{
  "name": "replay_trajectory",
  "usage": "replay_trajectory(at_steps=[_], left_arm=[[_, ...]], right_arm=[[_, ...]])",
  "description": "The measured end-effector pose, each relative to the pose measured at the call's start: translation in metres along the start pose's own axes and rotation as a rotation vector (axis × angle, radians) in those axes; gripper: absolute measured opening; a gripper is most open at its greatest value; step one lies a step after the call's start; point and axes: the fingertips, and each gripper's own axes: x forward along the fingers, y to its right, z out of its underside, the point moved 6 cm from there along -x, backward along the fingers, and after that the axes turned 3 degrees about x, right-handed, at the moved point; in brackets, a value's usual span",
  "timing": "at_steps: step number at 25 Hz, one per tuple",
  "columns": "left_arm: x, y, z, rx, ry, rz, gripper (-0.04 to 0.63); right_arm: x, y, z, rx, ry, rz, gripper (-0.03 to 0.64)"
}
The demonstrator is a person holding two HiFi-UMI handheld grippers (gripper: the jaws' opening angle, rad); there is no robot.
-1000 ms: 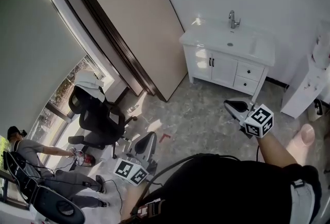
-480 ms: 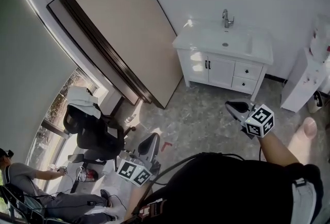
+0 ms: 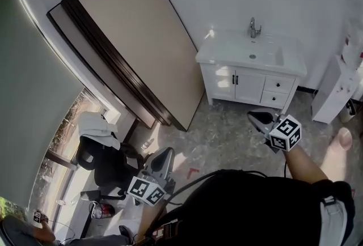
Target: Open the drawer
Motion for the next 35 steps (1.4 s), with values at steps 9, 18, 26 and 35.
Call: replay_trajectory(at_steps=[9, 18, 26, 35], left_arm=[[-0.015, -0.085, 0.010, -0.014, -0.013, -0.002, 0.002], [0.035, -0.122, 0.023, -0.033, -0.025, -0.024, 0.002], [0.135, -0.127, 0.012, -0.012, -0.004, -0.064, 0.002], [0.254, -0.121, 0.014, -0.013, 0.004, -0.076, 0.002]], right_arm=[[0.086, -0.021, -0.003, 0.006, -0.020, -0.018, -0.003], [0.133, 0.035, -0.003, 0.019, -0.031, -0.039, -0.003], [0.163, 0.139, -0.025, 0.001, -0.020, -0.101, -0.003], [0.169, 0.255, -0.042, -0.035, -0.014, -0.129, -0.003]])
